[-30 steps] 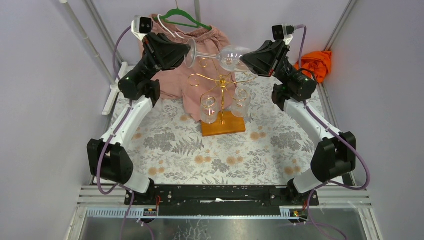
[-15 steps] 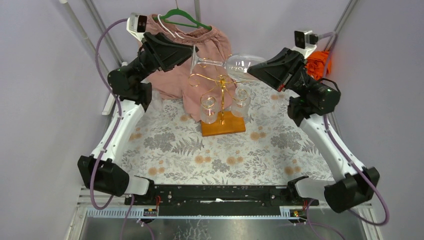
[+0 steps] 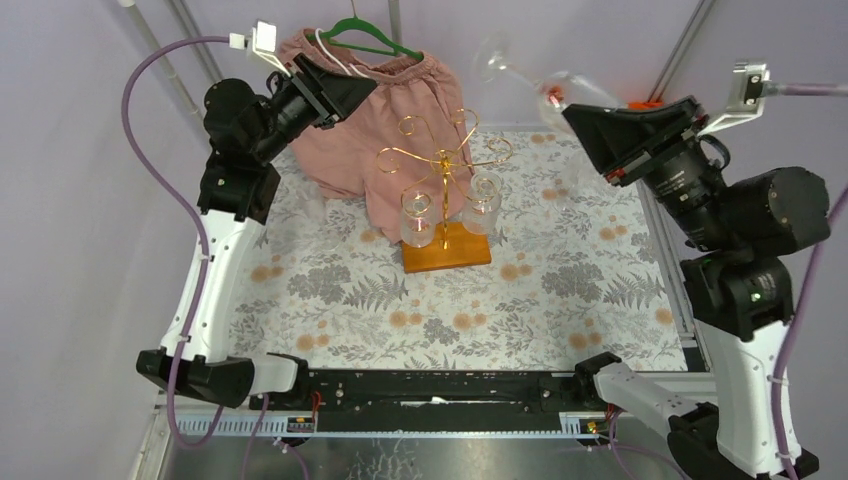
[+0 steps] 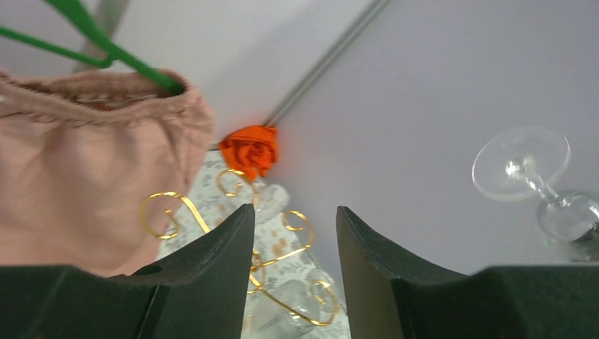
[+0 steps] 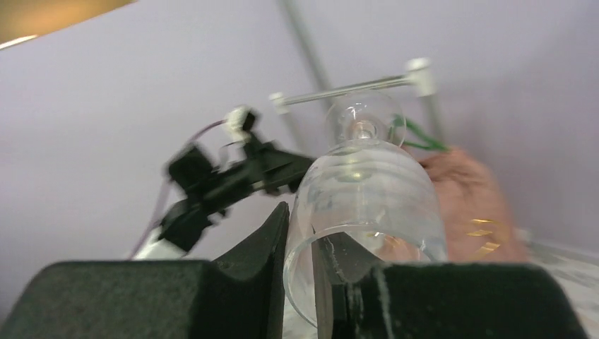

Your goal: Take the wine glass off the wine glass rack

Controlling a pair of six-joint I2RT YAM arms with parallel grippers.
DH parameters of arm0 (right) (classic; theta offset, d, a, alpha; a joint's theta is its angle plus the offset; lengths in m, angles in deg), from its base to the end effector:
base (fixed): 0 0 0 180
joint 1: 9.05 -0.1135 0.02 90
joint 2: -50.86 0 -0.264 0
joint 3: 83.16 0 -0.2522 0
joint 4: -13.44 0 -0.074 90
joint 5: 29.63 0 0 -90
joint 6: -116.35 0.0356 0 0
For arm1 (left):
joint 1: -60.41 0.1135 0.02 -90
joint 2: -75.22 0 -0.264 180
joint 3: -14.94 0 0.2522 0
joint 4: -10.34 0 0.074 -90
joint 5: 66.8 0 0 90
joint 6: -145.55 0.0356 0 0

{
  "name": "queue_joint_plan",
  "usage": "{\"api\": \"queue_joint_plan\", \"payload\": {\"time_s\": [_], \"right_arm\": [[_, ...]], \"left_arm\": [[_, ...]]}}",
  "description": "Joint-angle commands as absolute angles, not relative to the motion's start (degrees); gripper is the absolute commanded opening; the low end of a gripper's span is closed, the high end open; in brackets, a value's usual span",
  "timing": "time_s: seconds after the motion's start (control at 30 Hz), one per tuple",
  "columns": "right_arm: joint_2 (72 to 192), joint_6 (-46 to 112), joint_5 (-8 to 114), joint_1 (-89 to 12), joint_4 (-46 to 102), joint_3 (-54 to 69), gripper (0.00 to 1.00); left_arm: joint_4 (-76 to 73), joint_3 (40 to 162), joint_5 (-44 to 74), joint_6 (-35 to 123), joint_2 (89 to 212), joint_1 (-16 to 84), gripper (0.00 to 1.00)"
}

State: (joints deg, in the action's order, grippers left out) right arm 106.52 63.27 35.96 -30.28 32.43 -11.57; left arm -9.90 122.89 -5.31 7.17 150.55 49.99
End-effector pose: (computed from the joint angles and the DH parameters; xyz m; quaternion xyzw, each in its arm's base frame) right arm 0.0993 0.0543 0.5914 -0.1218 0.4818 0.5060 0.7050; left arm 0.2609 -0.0653 0.5274 -0.0161 0.6368 -0.5052 0.5822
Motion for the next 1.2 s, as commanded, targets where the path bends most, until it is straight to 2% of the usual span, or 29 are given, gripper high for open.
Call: {"api": "queue_joint_plan", "payload": {"time_s": [0.0,0.17,0.4,0.53,0.7,1.17], "right_arm": [[113.5,46.2,61.8,-30.5,58.7,-22.9,0.0],[123.8,42.2,72.4,-30.5,65.7,-33.1,0.0],[143.4,39.9,76.5,-30.5,77.1,-52.4,0.0],[152.5,39.2,76.4,-29.4,81.1,-59.1,0.0],[158.6,40.5,68.7,-25.8,82.3,-58.0,0.0],[169.8,39.1,58.7,-23.3,82.5,-52.5,0.0]], "left_arm": [[-24.0,125.4,3.2,17.4,150.1,49.1,0.53],[-31.4,128.6,11.2,21.9,151.3,47.3,0.54],[-40.4,131.6,24.9,26.1,152.3,45.3,0.54],[-40.6,130.1,24.8,26.2,150.9,45.3,0.55],[-40.7,129.5,24.8,26.7,150.0,45.3,0.56],[-38.3,125.2,21.0,26.6,149.6,45.3,0.58]]}}
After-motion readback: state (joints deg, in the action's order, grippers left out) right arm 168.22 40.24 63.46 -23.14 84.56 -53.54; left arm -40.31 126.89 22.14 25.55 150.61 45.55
